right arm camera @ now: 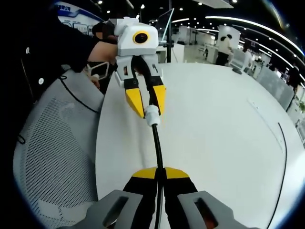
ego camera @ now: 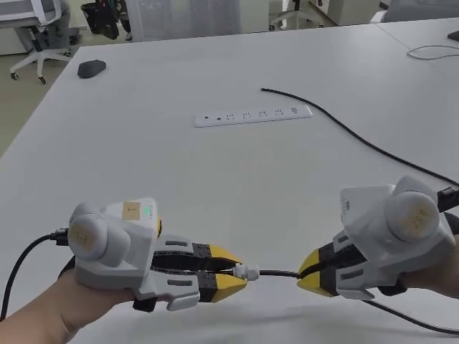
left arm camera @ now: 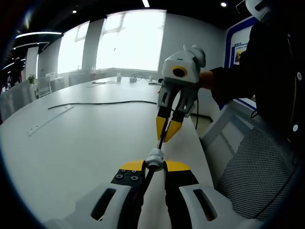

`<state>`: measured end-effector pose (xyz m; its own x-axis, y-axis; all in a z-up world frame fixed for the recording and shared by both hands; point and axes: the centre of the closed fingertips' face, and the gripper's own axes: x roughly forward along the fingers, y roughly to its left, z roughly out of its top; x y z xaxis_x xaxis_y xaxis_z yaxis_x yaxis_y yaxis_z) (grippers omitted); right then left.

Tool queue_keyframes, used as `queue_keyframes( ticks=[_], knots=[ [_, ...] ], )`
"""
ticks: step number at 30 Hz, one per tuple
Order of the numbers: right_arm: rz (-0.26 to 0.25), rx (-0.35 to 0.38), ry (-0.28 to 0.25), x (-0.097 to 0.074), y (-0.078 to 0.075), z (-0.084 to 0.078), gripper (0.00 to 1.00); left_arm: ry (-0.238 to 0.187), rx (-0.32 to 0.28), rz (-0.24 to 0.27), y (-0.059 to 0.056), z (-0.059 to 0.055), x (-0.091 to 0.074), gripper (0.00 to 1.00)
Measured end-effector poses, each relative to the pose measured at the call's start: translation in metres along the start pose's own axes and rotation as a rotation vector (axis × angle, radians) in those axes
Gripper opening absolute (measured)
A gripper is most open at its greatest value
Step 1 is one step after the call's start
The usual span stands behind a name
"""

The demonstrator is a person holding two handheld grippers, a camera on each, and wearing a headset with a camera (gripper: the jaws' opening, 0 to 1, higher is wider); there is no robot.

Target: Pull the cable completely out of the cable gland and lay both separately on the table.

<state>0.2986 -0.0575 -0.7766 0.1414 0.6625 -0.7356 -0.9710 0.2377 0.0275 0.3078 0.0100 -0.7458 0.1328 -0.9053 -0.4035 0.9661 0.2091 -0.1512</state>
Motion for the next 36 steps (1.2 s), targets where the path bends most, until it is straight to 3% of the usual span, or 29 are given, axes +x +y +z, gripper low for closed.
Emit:
queue_keyframes(
  ticks=[4, 11, 22, 24, 32, 36],
  knots=[
    [-0.03, 0.043, 0.026, -0.009, -0.006, -0.02, 0.0, -0.005, -0.02, 0.005, 0.001, -0.001, -0.002, 0.15],
    [-0.088, 0.046, 0.089, -0.025, -0.02, -0.053, 0.0, 0.005, -0.016, 0.019, 0.005, -0.005, -0.004, 0.15],
    [-0.116, 0.08, 0.122, -0.026, -0.028, -0.078, 0.0, -0.002, -0.043, 0.032, 0.009, -0.008, -0.007, 0.15],
    [-0.129, 0.056, 0.16, -0.026, -0.032, -0.086, 0.0, -0.002, -0.048, 0.031, 0.009, -0.009, -0.007, 0.15],
    [-0.124, 0.025, 0.224, -0.021, -0.033, -0.093, 0.0, 0.002, -0.042, 0.032, 0.009, -0.01, -0.006, 0.15],
    [-0.117, 0.043, 0.211, -0.023, -0.032, -0.087, 0.01, -0.001, -0.046, 0.037, 0.011, -0.011, -0.006, 0.15]
  ],
)
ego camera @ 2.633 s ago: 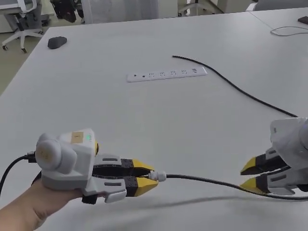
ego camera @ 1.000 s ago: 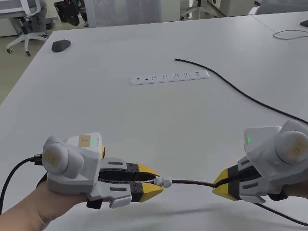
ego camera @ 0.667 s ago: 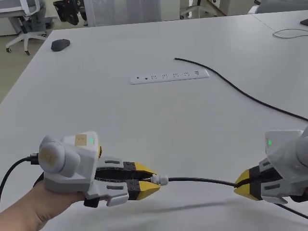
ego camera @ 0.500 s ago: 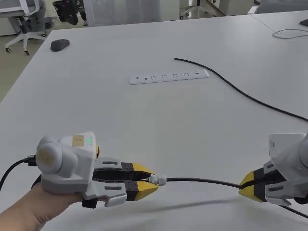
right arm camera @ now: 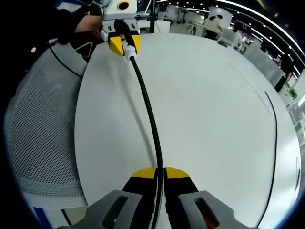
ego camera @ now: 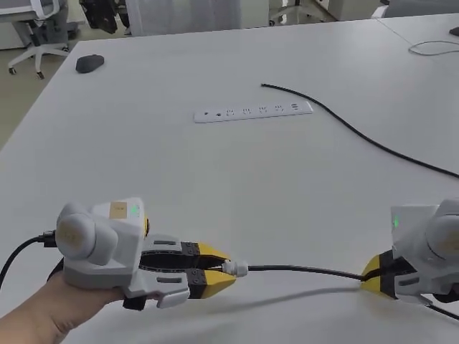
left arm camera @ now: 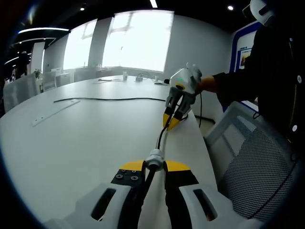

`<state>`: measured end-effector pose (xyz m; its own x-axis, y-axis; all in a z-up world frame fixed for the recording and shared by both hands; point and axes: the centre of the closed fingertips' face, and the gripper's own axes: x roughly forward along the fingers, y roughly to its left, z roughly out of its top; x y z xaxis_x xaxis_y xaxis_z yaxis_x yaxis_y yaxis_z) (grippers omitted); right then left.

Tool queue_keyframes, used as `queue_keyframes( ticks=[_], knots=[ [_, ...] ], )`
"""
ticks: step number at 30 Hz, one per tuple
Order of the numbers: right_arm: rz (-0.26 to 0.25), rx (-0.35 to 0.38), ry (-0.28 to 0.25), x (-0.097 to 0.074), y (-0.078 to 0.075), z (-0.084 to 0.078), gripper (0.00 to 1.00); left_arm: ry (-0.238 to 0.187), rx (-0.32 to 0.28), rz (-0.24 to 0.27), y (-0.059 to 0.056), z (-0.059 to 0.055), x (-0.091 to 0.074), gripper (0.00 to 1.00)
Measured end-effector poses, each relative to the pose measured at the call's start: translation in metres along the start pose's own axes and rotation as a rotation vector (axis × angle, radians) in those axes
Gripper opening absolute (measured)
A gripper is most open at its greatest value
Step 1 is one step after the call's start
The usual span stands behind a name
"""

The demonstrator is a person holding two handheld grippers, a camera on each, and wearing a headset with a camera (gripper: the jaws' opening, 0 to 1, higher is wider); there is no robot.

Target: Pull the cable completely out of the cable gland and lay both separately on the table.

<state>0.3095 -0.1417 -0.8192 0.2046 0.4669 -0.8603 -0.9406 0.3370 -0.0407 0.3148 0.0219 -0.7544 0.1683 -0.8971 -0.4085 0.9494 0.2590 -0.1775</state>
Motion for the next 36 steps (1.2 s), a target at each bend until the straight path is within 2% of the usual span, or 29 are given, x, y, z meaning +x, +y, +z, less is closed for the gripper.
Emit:
queue_keyframes(
  ticks=[2, 3, 4, 8, 10, 11, 14, 18, 22, 24, 25, 27, 33, 36],
  knots=[
    [0.031, 0.008, -0.066, -0.005, 0.007, 0.02, 0.07, -0.003, -0.002, 0.001, 0.001, 0.0, -0.001, 0.15],
    [0.044, 0.014, -0.11, -0.008, 0.01, 0.035, 0.1, -0.001, -0.001, 0.005, 0.002, 0.0, -0.001, 0.15],
    [0.05, 0.022, -0.134, -0.01, 0.011, 0.044, 0.11, -0.001, -0.002, 0.004, 0.002, 0.0, -0.001, 0.15],
    [0.077, -0.013, -0.269, -0.017, 0.021, 0.097, 0.11, -0.008, 0.009, 0.0, 0.0, 0.002, -0.001, 0.15],
    [0.098, -0.042, -0.296, -0.015, 0.028, 0.117, 0.1, -0.011, 0.003, -0.001, 0.001, 0.002, -0.001, 0.15],
    [0.101, -0.045, -0.298, -0.013, 0.029, 0.12, 0.1, -0.01, 0.006, -0.003, 0.0, 0.002, -0.001, 0.15],
    [0.152, -0.097, -0.283, 0.0, 0.041, 0.137, 0.08, -0.011, 0.01, -0.007, -0.001, 0.003, -0.001, 0.15],
    [0.178, -0.153, -0.255, 0.017, 0.048, 0.146, 0.09, -0.013, 0.017, -0.011, -0.005, 0.005, -0.003, 0.15],
    [0.192, -0.19, -0.25, 0.025, 0.054, 0.156, 0.07, -0.005, 0.024, -0.014, -0.006, 0.004, -0.004, 0.15],
    [0.211, -0.21, -0.25, 0.024, 0.059, 0.158, 0.0, -0.008, 0.024, -0.013, -0.007, 0.005, -0.004, 0.15],
    [0.193, -0.224, -0.241, 0.027, 0.056, 0.158, 0.01, -0.006, 0.025, -0.011, -0.007, 0.005, -0.005, 0.15],
    [0.206, -0.221, -0.231, 0.028, 0.057, 0.157, 0.0, 0.0, 0.023, -0.012, -0.007, 0.004, -0.005, 0.15],
    [0.194, -0.245, -0.237, 0.024, 0.059, 0.155, 0.0, -0.009, 0.022, -0.011, -0.009, 0.005, -0.006, 0.15],
    [0.172, -0.26, -0.21, 0.023, 0.054, 0.145, 0.0, -0.008, 0.026, -0.007, -0.008, 0.005, -0.007, 0.15]
  ],
)
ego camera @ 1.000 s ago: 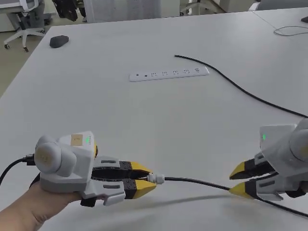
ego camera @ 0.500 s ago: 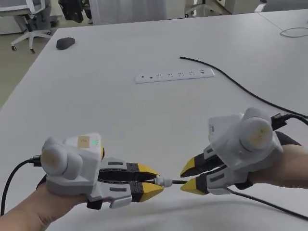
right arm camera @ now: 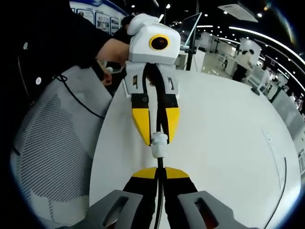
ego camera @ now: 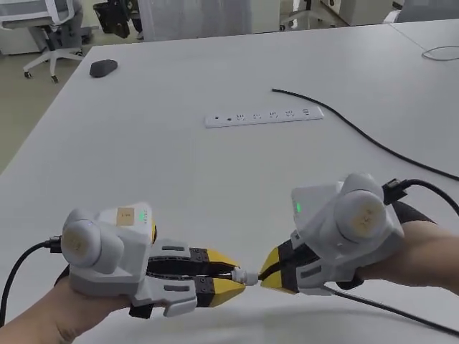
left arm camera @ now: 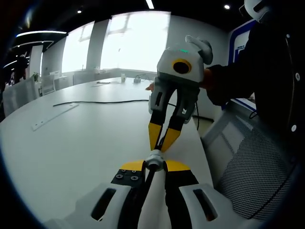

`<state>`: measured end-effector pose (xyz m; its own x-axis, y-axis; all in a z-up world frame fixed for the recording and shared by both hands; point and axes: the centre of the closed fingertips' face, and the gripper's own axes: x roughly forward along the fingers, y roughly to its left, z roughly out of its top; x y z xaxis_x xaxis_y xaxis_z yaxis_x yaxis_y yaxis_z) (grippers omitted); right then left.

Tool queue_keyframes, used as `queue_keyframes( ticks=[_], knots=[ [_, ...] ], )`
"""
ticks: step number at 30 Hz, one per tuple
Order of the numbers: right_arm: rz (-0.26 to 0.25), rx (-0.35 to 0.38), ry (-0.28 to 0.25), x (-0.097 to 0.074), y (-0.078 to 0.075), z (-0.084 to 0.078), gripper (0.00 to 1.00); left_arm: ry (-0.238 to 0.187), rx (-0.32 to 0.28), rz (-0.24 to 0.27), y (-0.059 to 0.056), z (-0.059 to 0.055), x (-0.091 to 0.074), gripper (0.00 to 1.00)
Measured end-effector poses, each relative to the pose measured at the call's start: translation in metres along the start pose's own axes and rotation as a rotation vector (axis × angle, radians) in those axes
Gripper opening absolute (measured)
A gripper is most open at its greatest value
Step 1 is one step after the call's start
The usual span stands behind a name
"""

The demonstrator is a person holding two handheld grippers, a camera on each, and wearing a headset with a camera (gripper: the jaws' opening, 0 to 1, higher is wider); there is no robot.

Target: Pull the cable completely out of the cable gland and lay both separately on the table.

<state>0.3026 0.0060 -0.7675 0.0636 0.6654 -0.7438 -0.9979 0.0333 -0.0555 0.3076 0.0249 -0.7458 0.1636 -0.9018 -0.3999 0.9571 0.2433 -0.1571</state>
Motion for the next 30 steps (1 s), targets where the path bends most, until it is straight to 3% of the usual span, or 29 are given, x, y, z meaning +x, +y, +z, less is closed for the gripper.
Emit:
queue_keyframes(
  ticks=[8, 16, 26, 30],
  knots=[
    [-0.037, 0.051, 0.043, -0.023, -0.005, -0.037, 0.0, -0.006, -0.007, 0.021, 0.005, -0.001, -0.011, 0.15],
    [-0.043, 0.076, 0.056, -0.036, -0.002, -0.055, 0.0, -0.02, -0.015, 0.052, 0.012, -0.004, -0.029, 0.15],
    [-0.057, 0.08, 0.066, -0.036, -0.007, -0.053, 0.0, -0.027, -0.046, 0.139, 0.02, -0.017, -0.062, 0.15],
    [-0.087, 0.1, 0.022, -0.035, -0.019, -0.038, 0.0, -0.03, -0.06, 0.179, 0.021, -0.025, -0.079, 0.15]
  ],
)
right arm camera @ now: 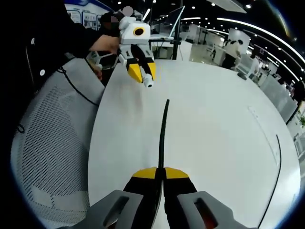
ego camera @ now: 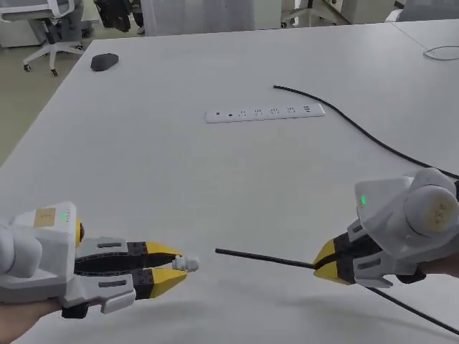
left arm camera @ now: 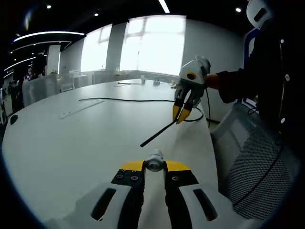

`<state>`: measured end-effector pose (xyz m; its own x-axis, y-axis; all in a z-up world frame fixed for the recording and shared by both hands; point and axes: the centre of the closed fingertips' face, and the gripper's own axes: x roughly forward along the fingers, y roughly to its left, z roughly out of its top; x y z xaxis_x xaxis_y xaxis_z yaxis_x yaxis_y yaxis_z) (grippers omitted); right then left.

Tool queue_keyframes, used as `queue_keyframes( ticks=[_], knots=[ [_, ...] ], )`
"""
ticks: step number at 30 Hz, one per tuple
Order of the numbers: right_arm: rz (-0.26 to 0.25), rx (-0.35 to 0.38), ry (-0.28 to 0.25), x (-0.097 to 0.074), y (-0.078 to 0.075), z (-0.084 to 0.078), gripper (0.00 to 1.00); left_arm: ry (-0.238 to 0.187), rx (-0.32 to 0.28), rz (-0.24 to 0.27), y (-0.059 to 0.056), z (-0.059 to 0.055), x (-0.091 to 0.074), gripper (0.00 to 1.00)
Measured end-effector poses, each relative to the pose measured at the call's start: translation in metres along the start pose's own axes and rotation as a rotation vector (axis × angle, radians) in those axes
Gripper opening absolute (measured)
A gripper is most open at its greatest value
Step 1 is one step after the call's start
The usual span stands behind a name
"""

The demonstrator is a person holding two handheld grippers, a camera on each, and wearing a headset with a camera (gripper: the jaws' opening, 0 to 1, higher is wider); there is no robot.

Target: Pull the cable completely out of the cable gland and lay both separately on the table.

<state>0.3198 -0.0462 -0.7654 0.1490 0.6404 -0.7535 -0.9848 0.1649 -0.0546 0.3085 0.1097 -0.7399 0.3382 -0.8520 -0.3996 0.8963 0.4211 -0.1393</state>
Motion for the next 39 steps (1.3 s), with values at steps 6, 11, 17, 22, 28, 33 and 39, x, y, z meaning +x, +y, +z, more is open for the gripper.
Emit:
queue_keyframes(
  ticks=[6, 11, 17, 22, 28, 33, 39],
  knots=[
    [-0.033, 0.041, -0.092, 0.015, -0.017, 0.045, 0.0, -0.01, -0.027, 0.078, 0.001, -0.016, -0.033, 0.15],
    [-0.02, 0.05, -0.121, 0.039, -0.015, 0.079, 0.0, -0.028, -0.068, 0.168, 0.003, -0.032, -0.063, 0.15],
    [0.017, 0.111, -0.187, 0.065, -0.012, 0.126, 0.0, -0.047, -0.108, 0.263, 0.004, -0.053, -0.09, 0.15],
    [0.057, 0.152, -0.218, 0.089, -0.004, 0.151, 0.0, -0.077, -0.136, 0.311, 0.003, -0.062, -0.097, 0.15],
    [0.048, 0.206, -0.246, 0.125, -0.002, 0.184, 0.0, -0.126, -0.183, 0.382, 0.007, -0.078, -0.099, 0.15],
    [0.09, 0.213, -0.247, 0.153, 0.008, 0.202, 0.0, -0.117, -0.208, 0.414, 0.006, -0.095, -0.098, 0.15],
    [0.106, 0.184, -0.17, 0.191, 0.021, 0.19, 0.0, -0.145, -0.227, 0.464, 0.012, -0.103, -0.103, 0.15]
  ],
)
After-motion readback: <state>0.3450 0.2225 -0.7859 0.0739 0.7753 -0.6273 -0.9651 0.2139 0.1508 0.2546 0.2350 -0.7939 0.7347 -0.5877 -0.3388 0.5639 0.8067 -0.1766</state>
